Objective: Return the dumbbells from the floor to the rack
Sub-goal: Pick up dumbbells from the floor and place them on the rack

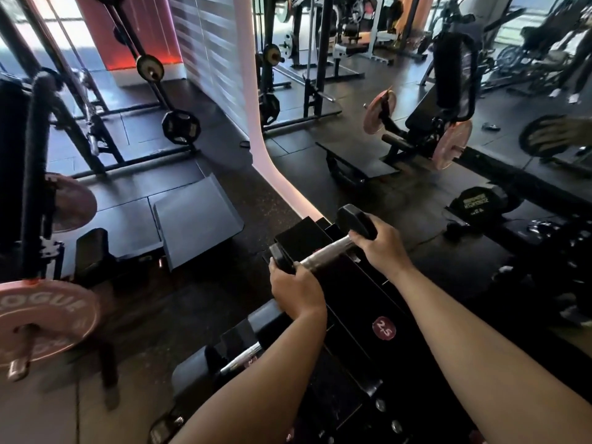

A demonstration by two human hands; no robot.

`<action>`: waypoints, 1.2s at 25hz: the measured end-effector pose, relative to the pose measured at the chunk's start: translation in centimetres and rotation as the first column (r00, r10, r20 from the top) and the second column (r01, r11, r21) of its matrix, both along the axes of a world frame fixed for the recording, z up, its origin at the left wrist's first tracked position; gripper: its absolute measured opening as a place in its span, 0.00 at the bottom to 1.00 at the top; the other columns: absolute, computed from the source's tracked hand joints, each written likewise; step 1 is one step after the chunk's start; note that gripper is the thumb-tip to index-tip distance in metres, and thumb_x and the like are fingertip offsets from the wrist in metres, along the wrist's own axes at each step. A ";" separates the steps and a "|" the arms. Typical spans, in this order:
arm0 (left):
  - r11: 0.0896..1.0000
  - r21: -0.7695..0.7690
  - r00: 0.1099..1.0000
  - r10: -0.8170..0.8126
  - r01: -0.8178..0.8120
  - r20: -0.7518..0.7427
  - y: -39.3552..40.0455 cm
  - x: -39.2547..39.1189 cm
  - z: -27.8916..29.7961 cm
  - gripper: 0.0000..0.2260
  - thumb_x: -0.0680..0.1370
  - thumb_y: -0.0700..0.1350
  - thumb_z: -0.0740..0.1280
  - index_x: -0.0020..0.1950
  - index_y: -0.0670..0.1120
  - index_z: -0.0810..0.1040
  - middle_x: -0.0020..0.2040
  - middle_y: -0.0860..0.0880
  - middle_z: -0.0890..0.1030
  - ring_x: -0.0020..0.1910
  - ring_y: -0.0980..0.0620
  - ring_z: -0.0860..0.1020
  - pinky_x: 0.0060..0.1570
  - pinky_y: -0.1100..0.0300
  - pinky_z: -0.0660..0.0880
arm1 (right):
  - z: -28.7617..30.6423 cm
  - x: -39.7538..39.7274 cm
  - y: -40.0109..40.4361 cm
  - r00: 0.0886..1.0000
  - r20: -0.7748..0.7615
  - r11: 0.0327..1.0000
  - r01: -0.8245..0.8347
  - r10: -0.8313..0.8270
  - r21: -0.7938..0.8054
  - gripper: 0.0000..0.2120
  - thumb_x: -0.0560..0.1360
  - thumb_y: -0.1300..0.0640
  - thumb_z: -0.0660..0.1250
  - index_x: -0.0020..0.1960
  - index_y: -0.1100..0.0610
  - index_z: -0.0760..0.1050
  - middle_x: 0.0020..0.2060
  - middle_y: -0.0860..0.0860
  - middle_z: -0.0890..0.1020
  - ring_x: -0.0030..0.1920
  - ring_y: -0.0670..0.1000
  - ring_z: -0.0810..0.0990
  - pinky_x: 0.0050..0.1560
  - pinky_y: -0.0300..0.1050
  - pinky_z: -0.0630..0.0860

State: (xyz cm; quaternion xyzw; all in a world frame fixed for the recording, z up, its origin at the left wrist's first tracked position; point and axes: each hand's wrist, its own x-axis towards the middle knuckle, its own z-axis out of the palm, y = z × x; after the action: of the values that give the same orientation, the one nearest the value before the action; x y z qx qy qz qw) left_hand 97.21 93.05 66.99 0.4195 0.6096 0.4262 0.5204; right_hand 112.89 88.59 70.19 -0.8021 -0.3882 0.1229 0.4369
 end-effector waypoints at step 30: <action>0.991 -0.129 0.997 -0.035 0.026 -0.070 4.9 4.9 -1.9 0.39 0.76 0.50 0.71 0.82 0.47 0.54 0.79 0.43 0.62 0.74 0.40 0.67 0.71 0.43 0.66 | -3.4 5.7 3.6 0.982 -0.184 0.993 0.010 -0.032 -0.118 0.24 0.72 0.40 0.72 0.66 0.44 0.76 0.52 0.46 0.84 0.53 0.44 0.82 0.56 0.41 0.77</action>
State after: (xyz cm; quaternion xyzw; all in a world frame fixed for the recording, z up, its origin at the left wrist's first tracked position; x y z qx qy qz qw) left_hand 102.10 97.96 65.07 0.4095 0.6475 0.3628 0.5306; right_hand 118.58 92.19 66.79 -0.8153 -0.3296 0.2150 0.4247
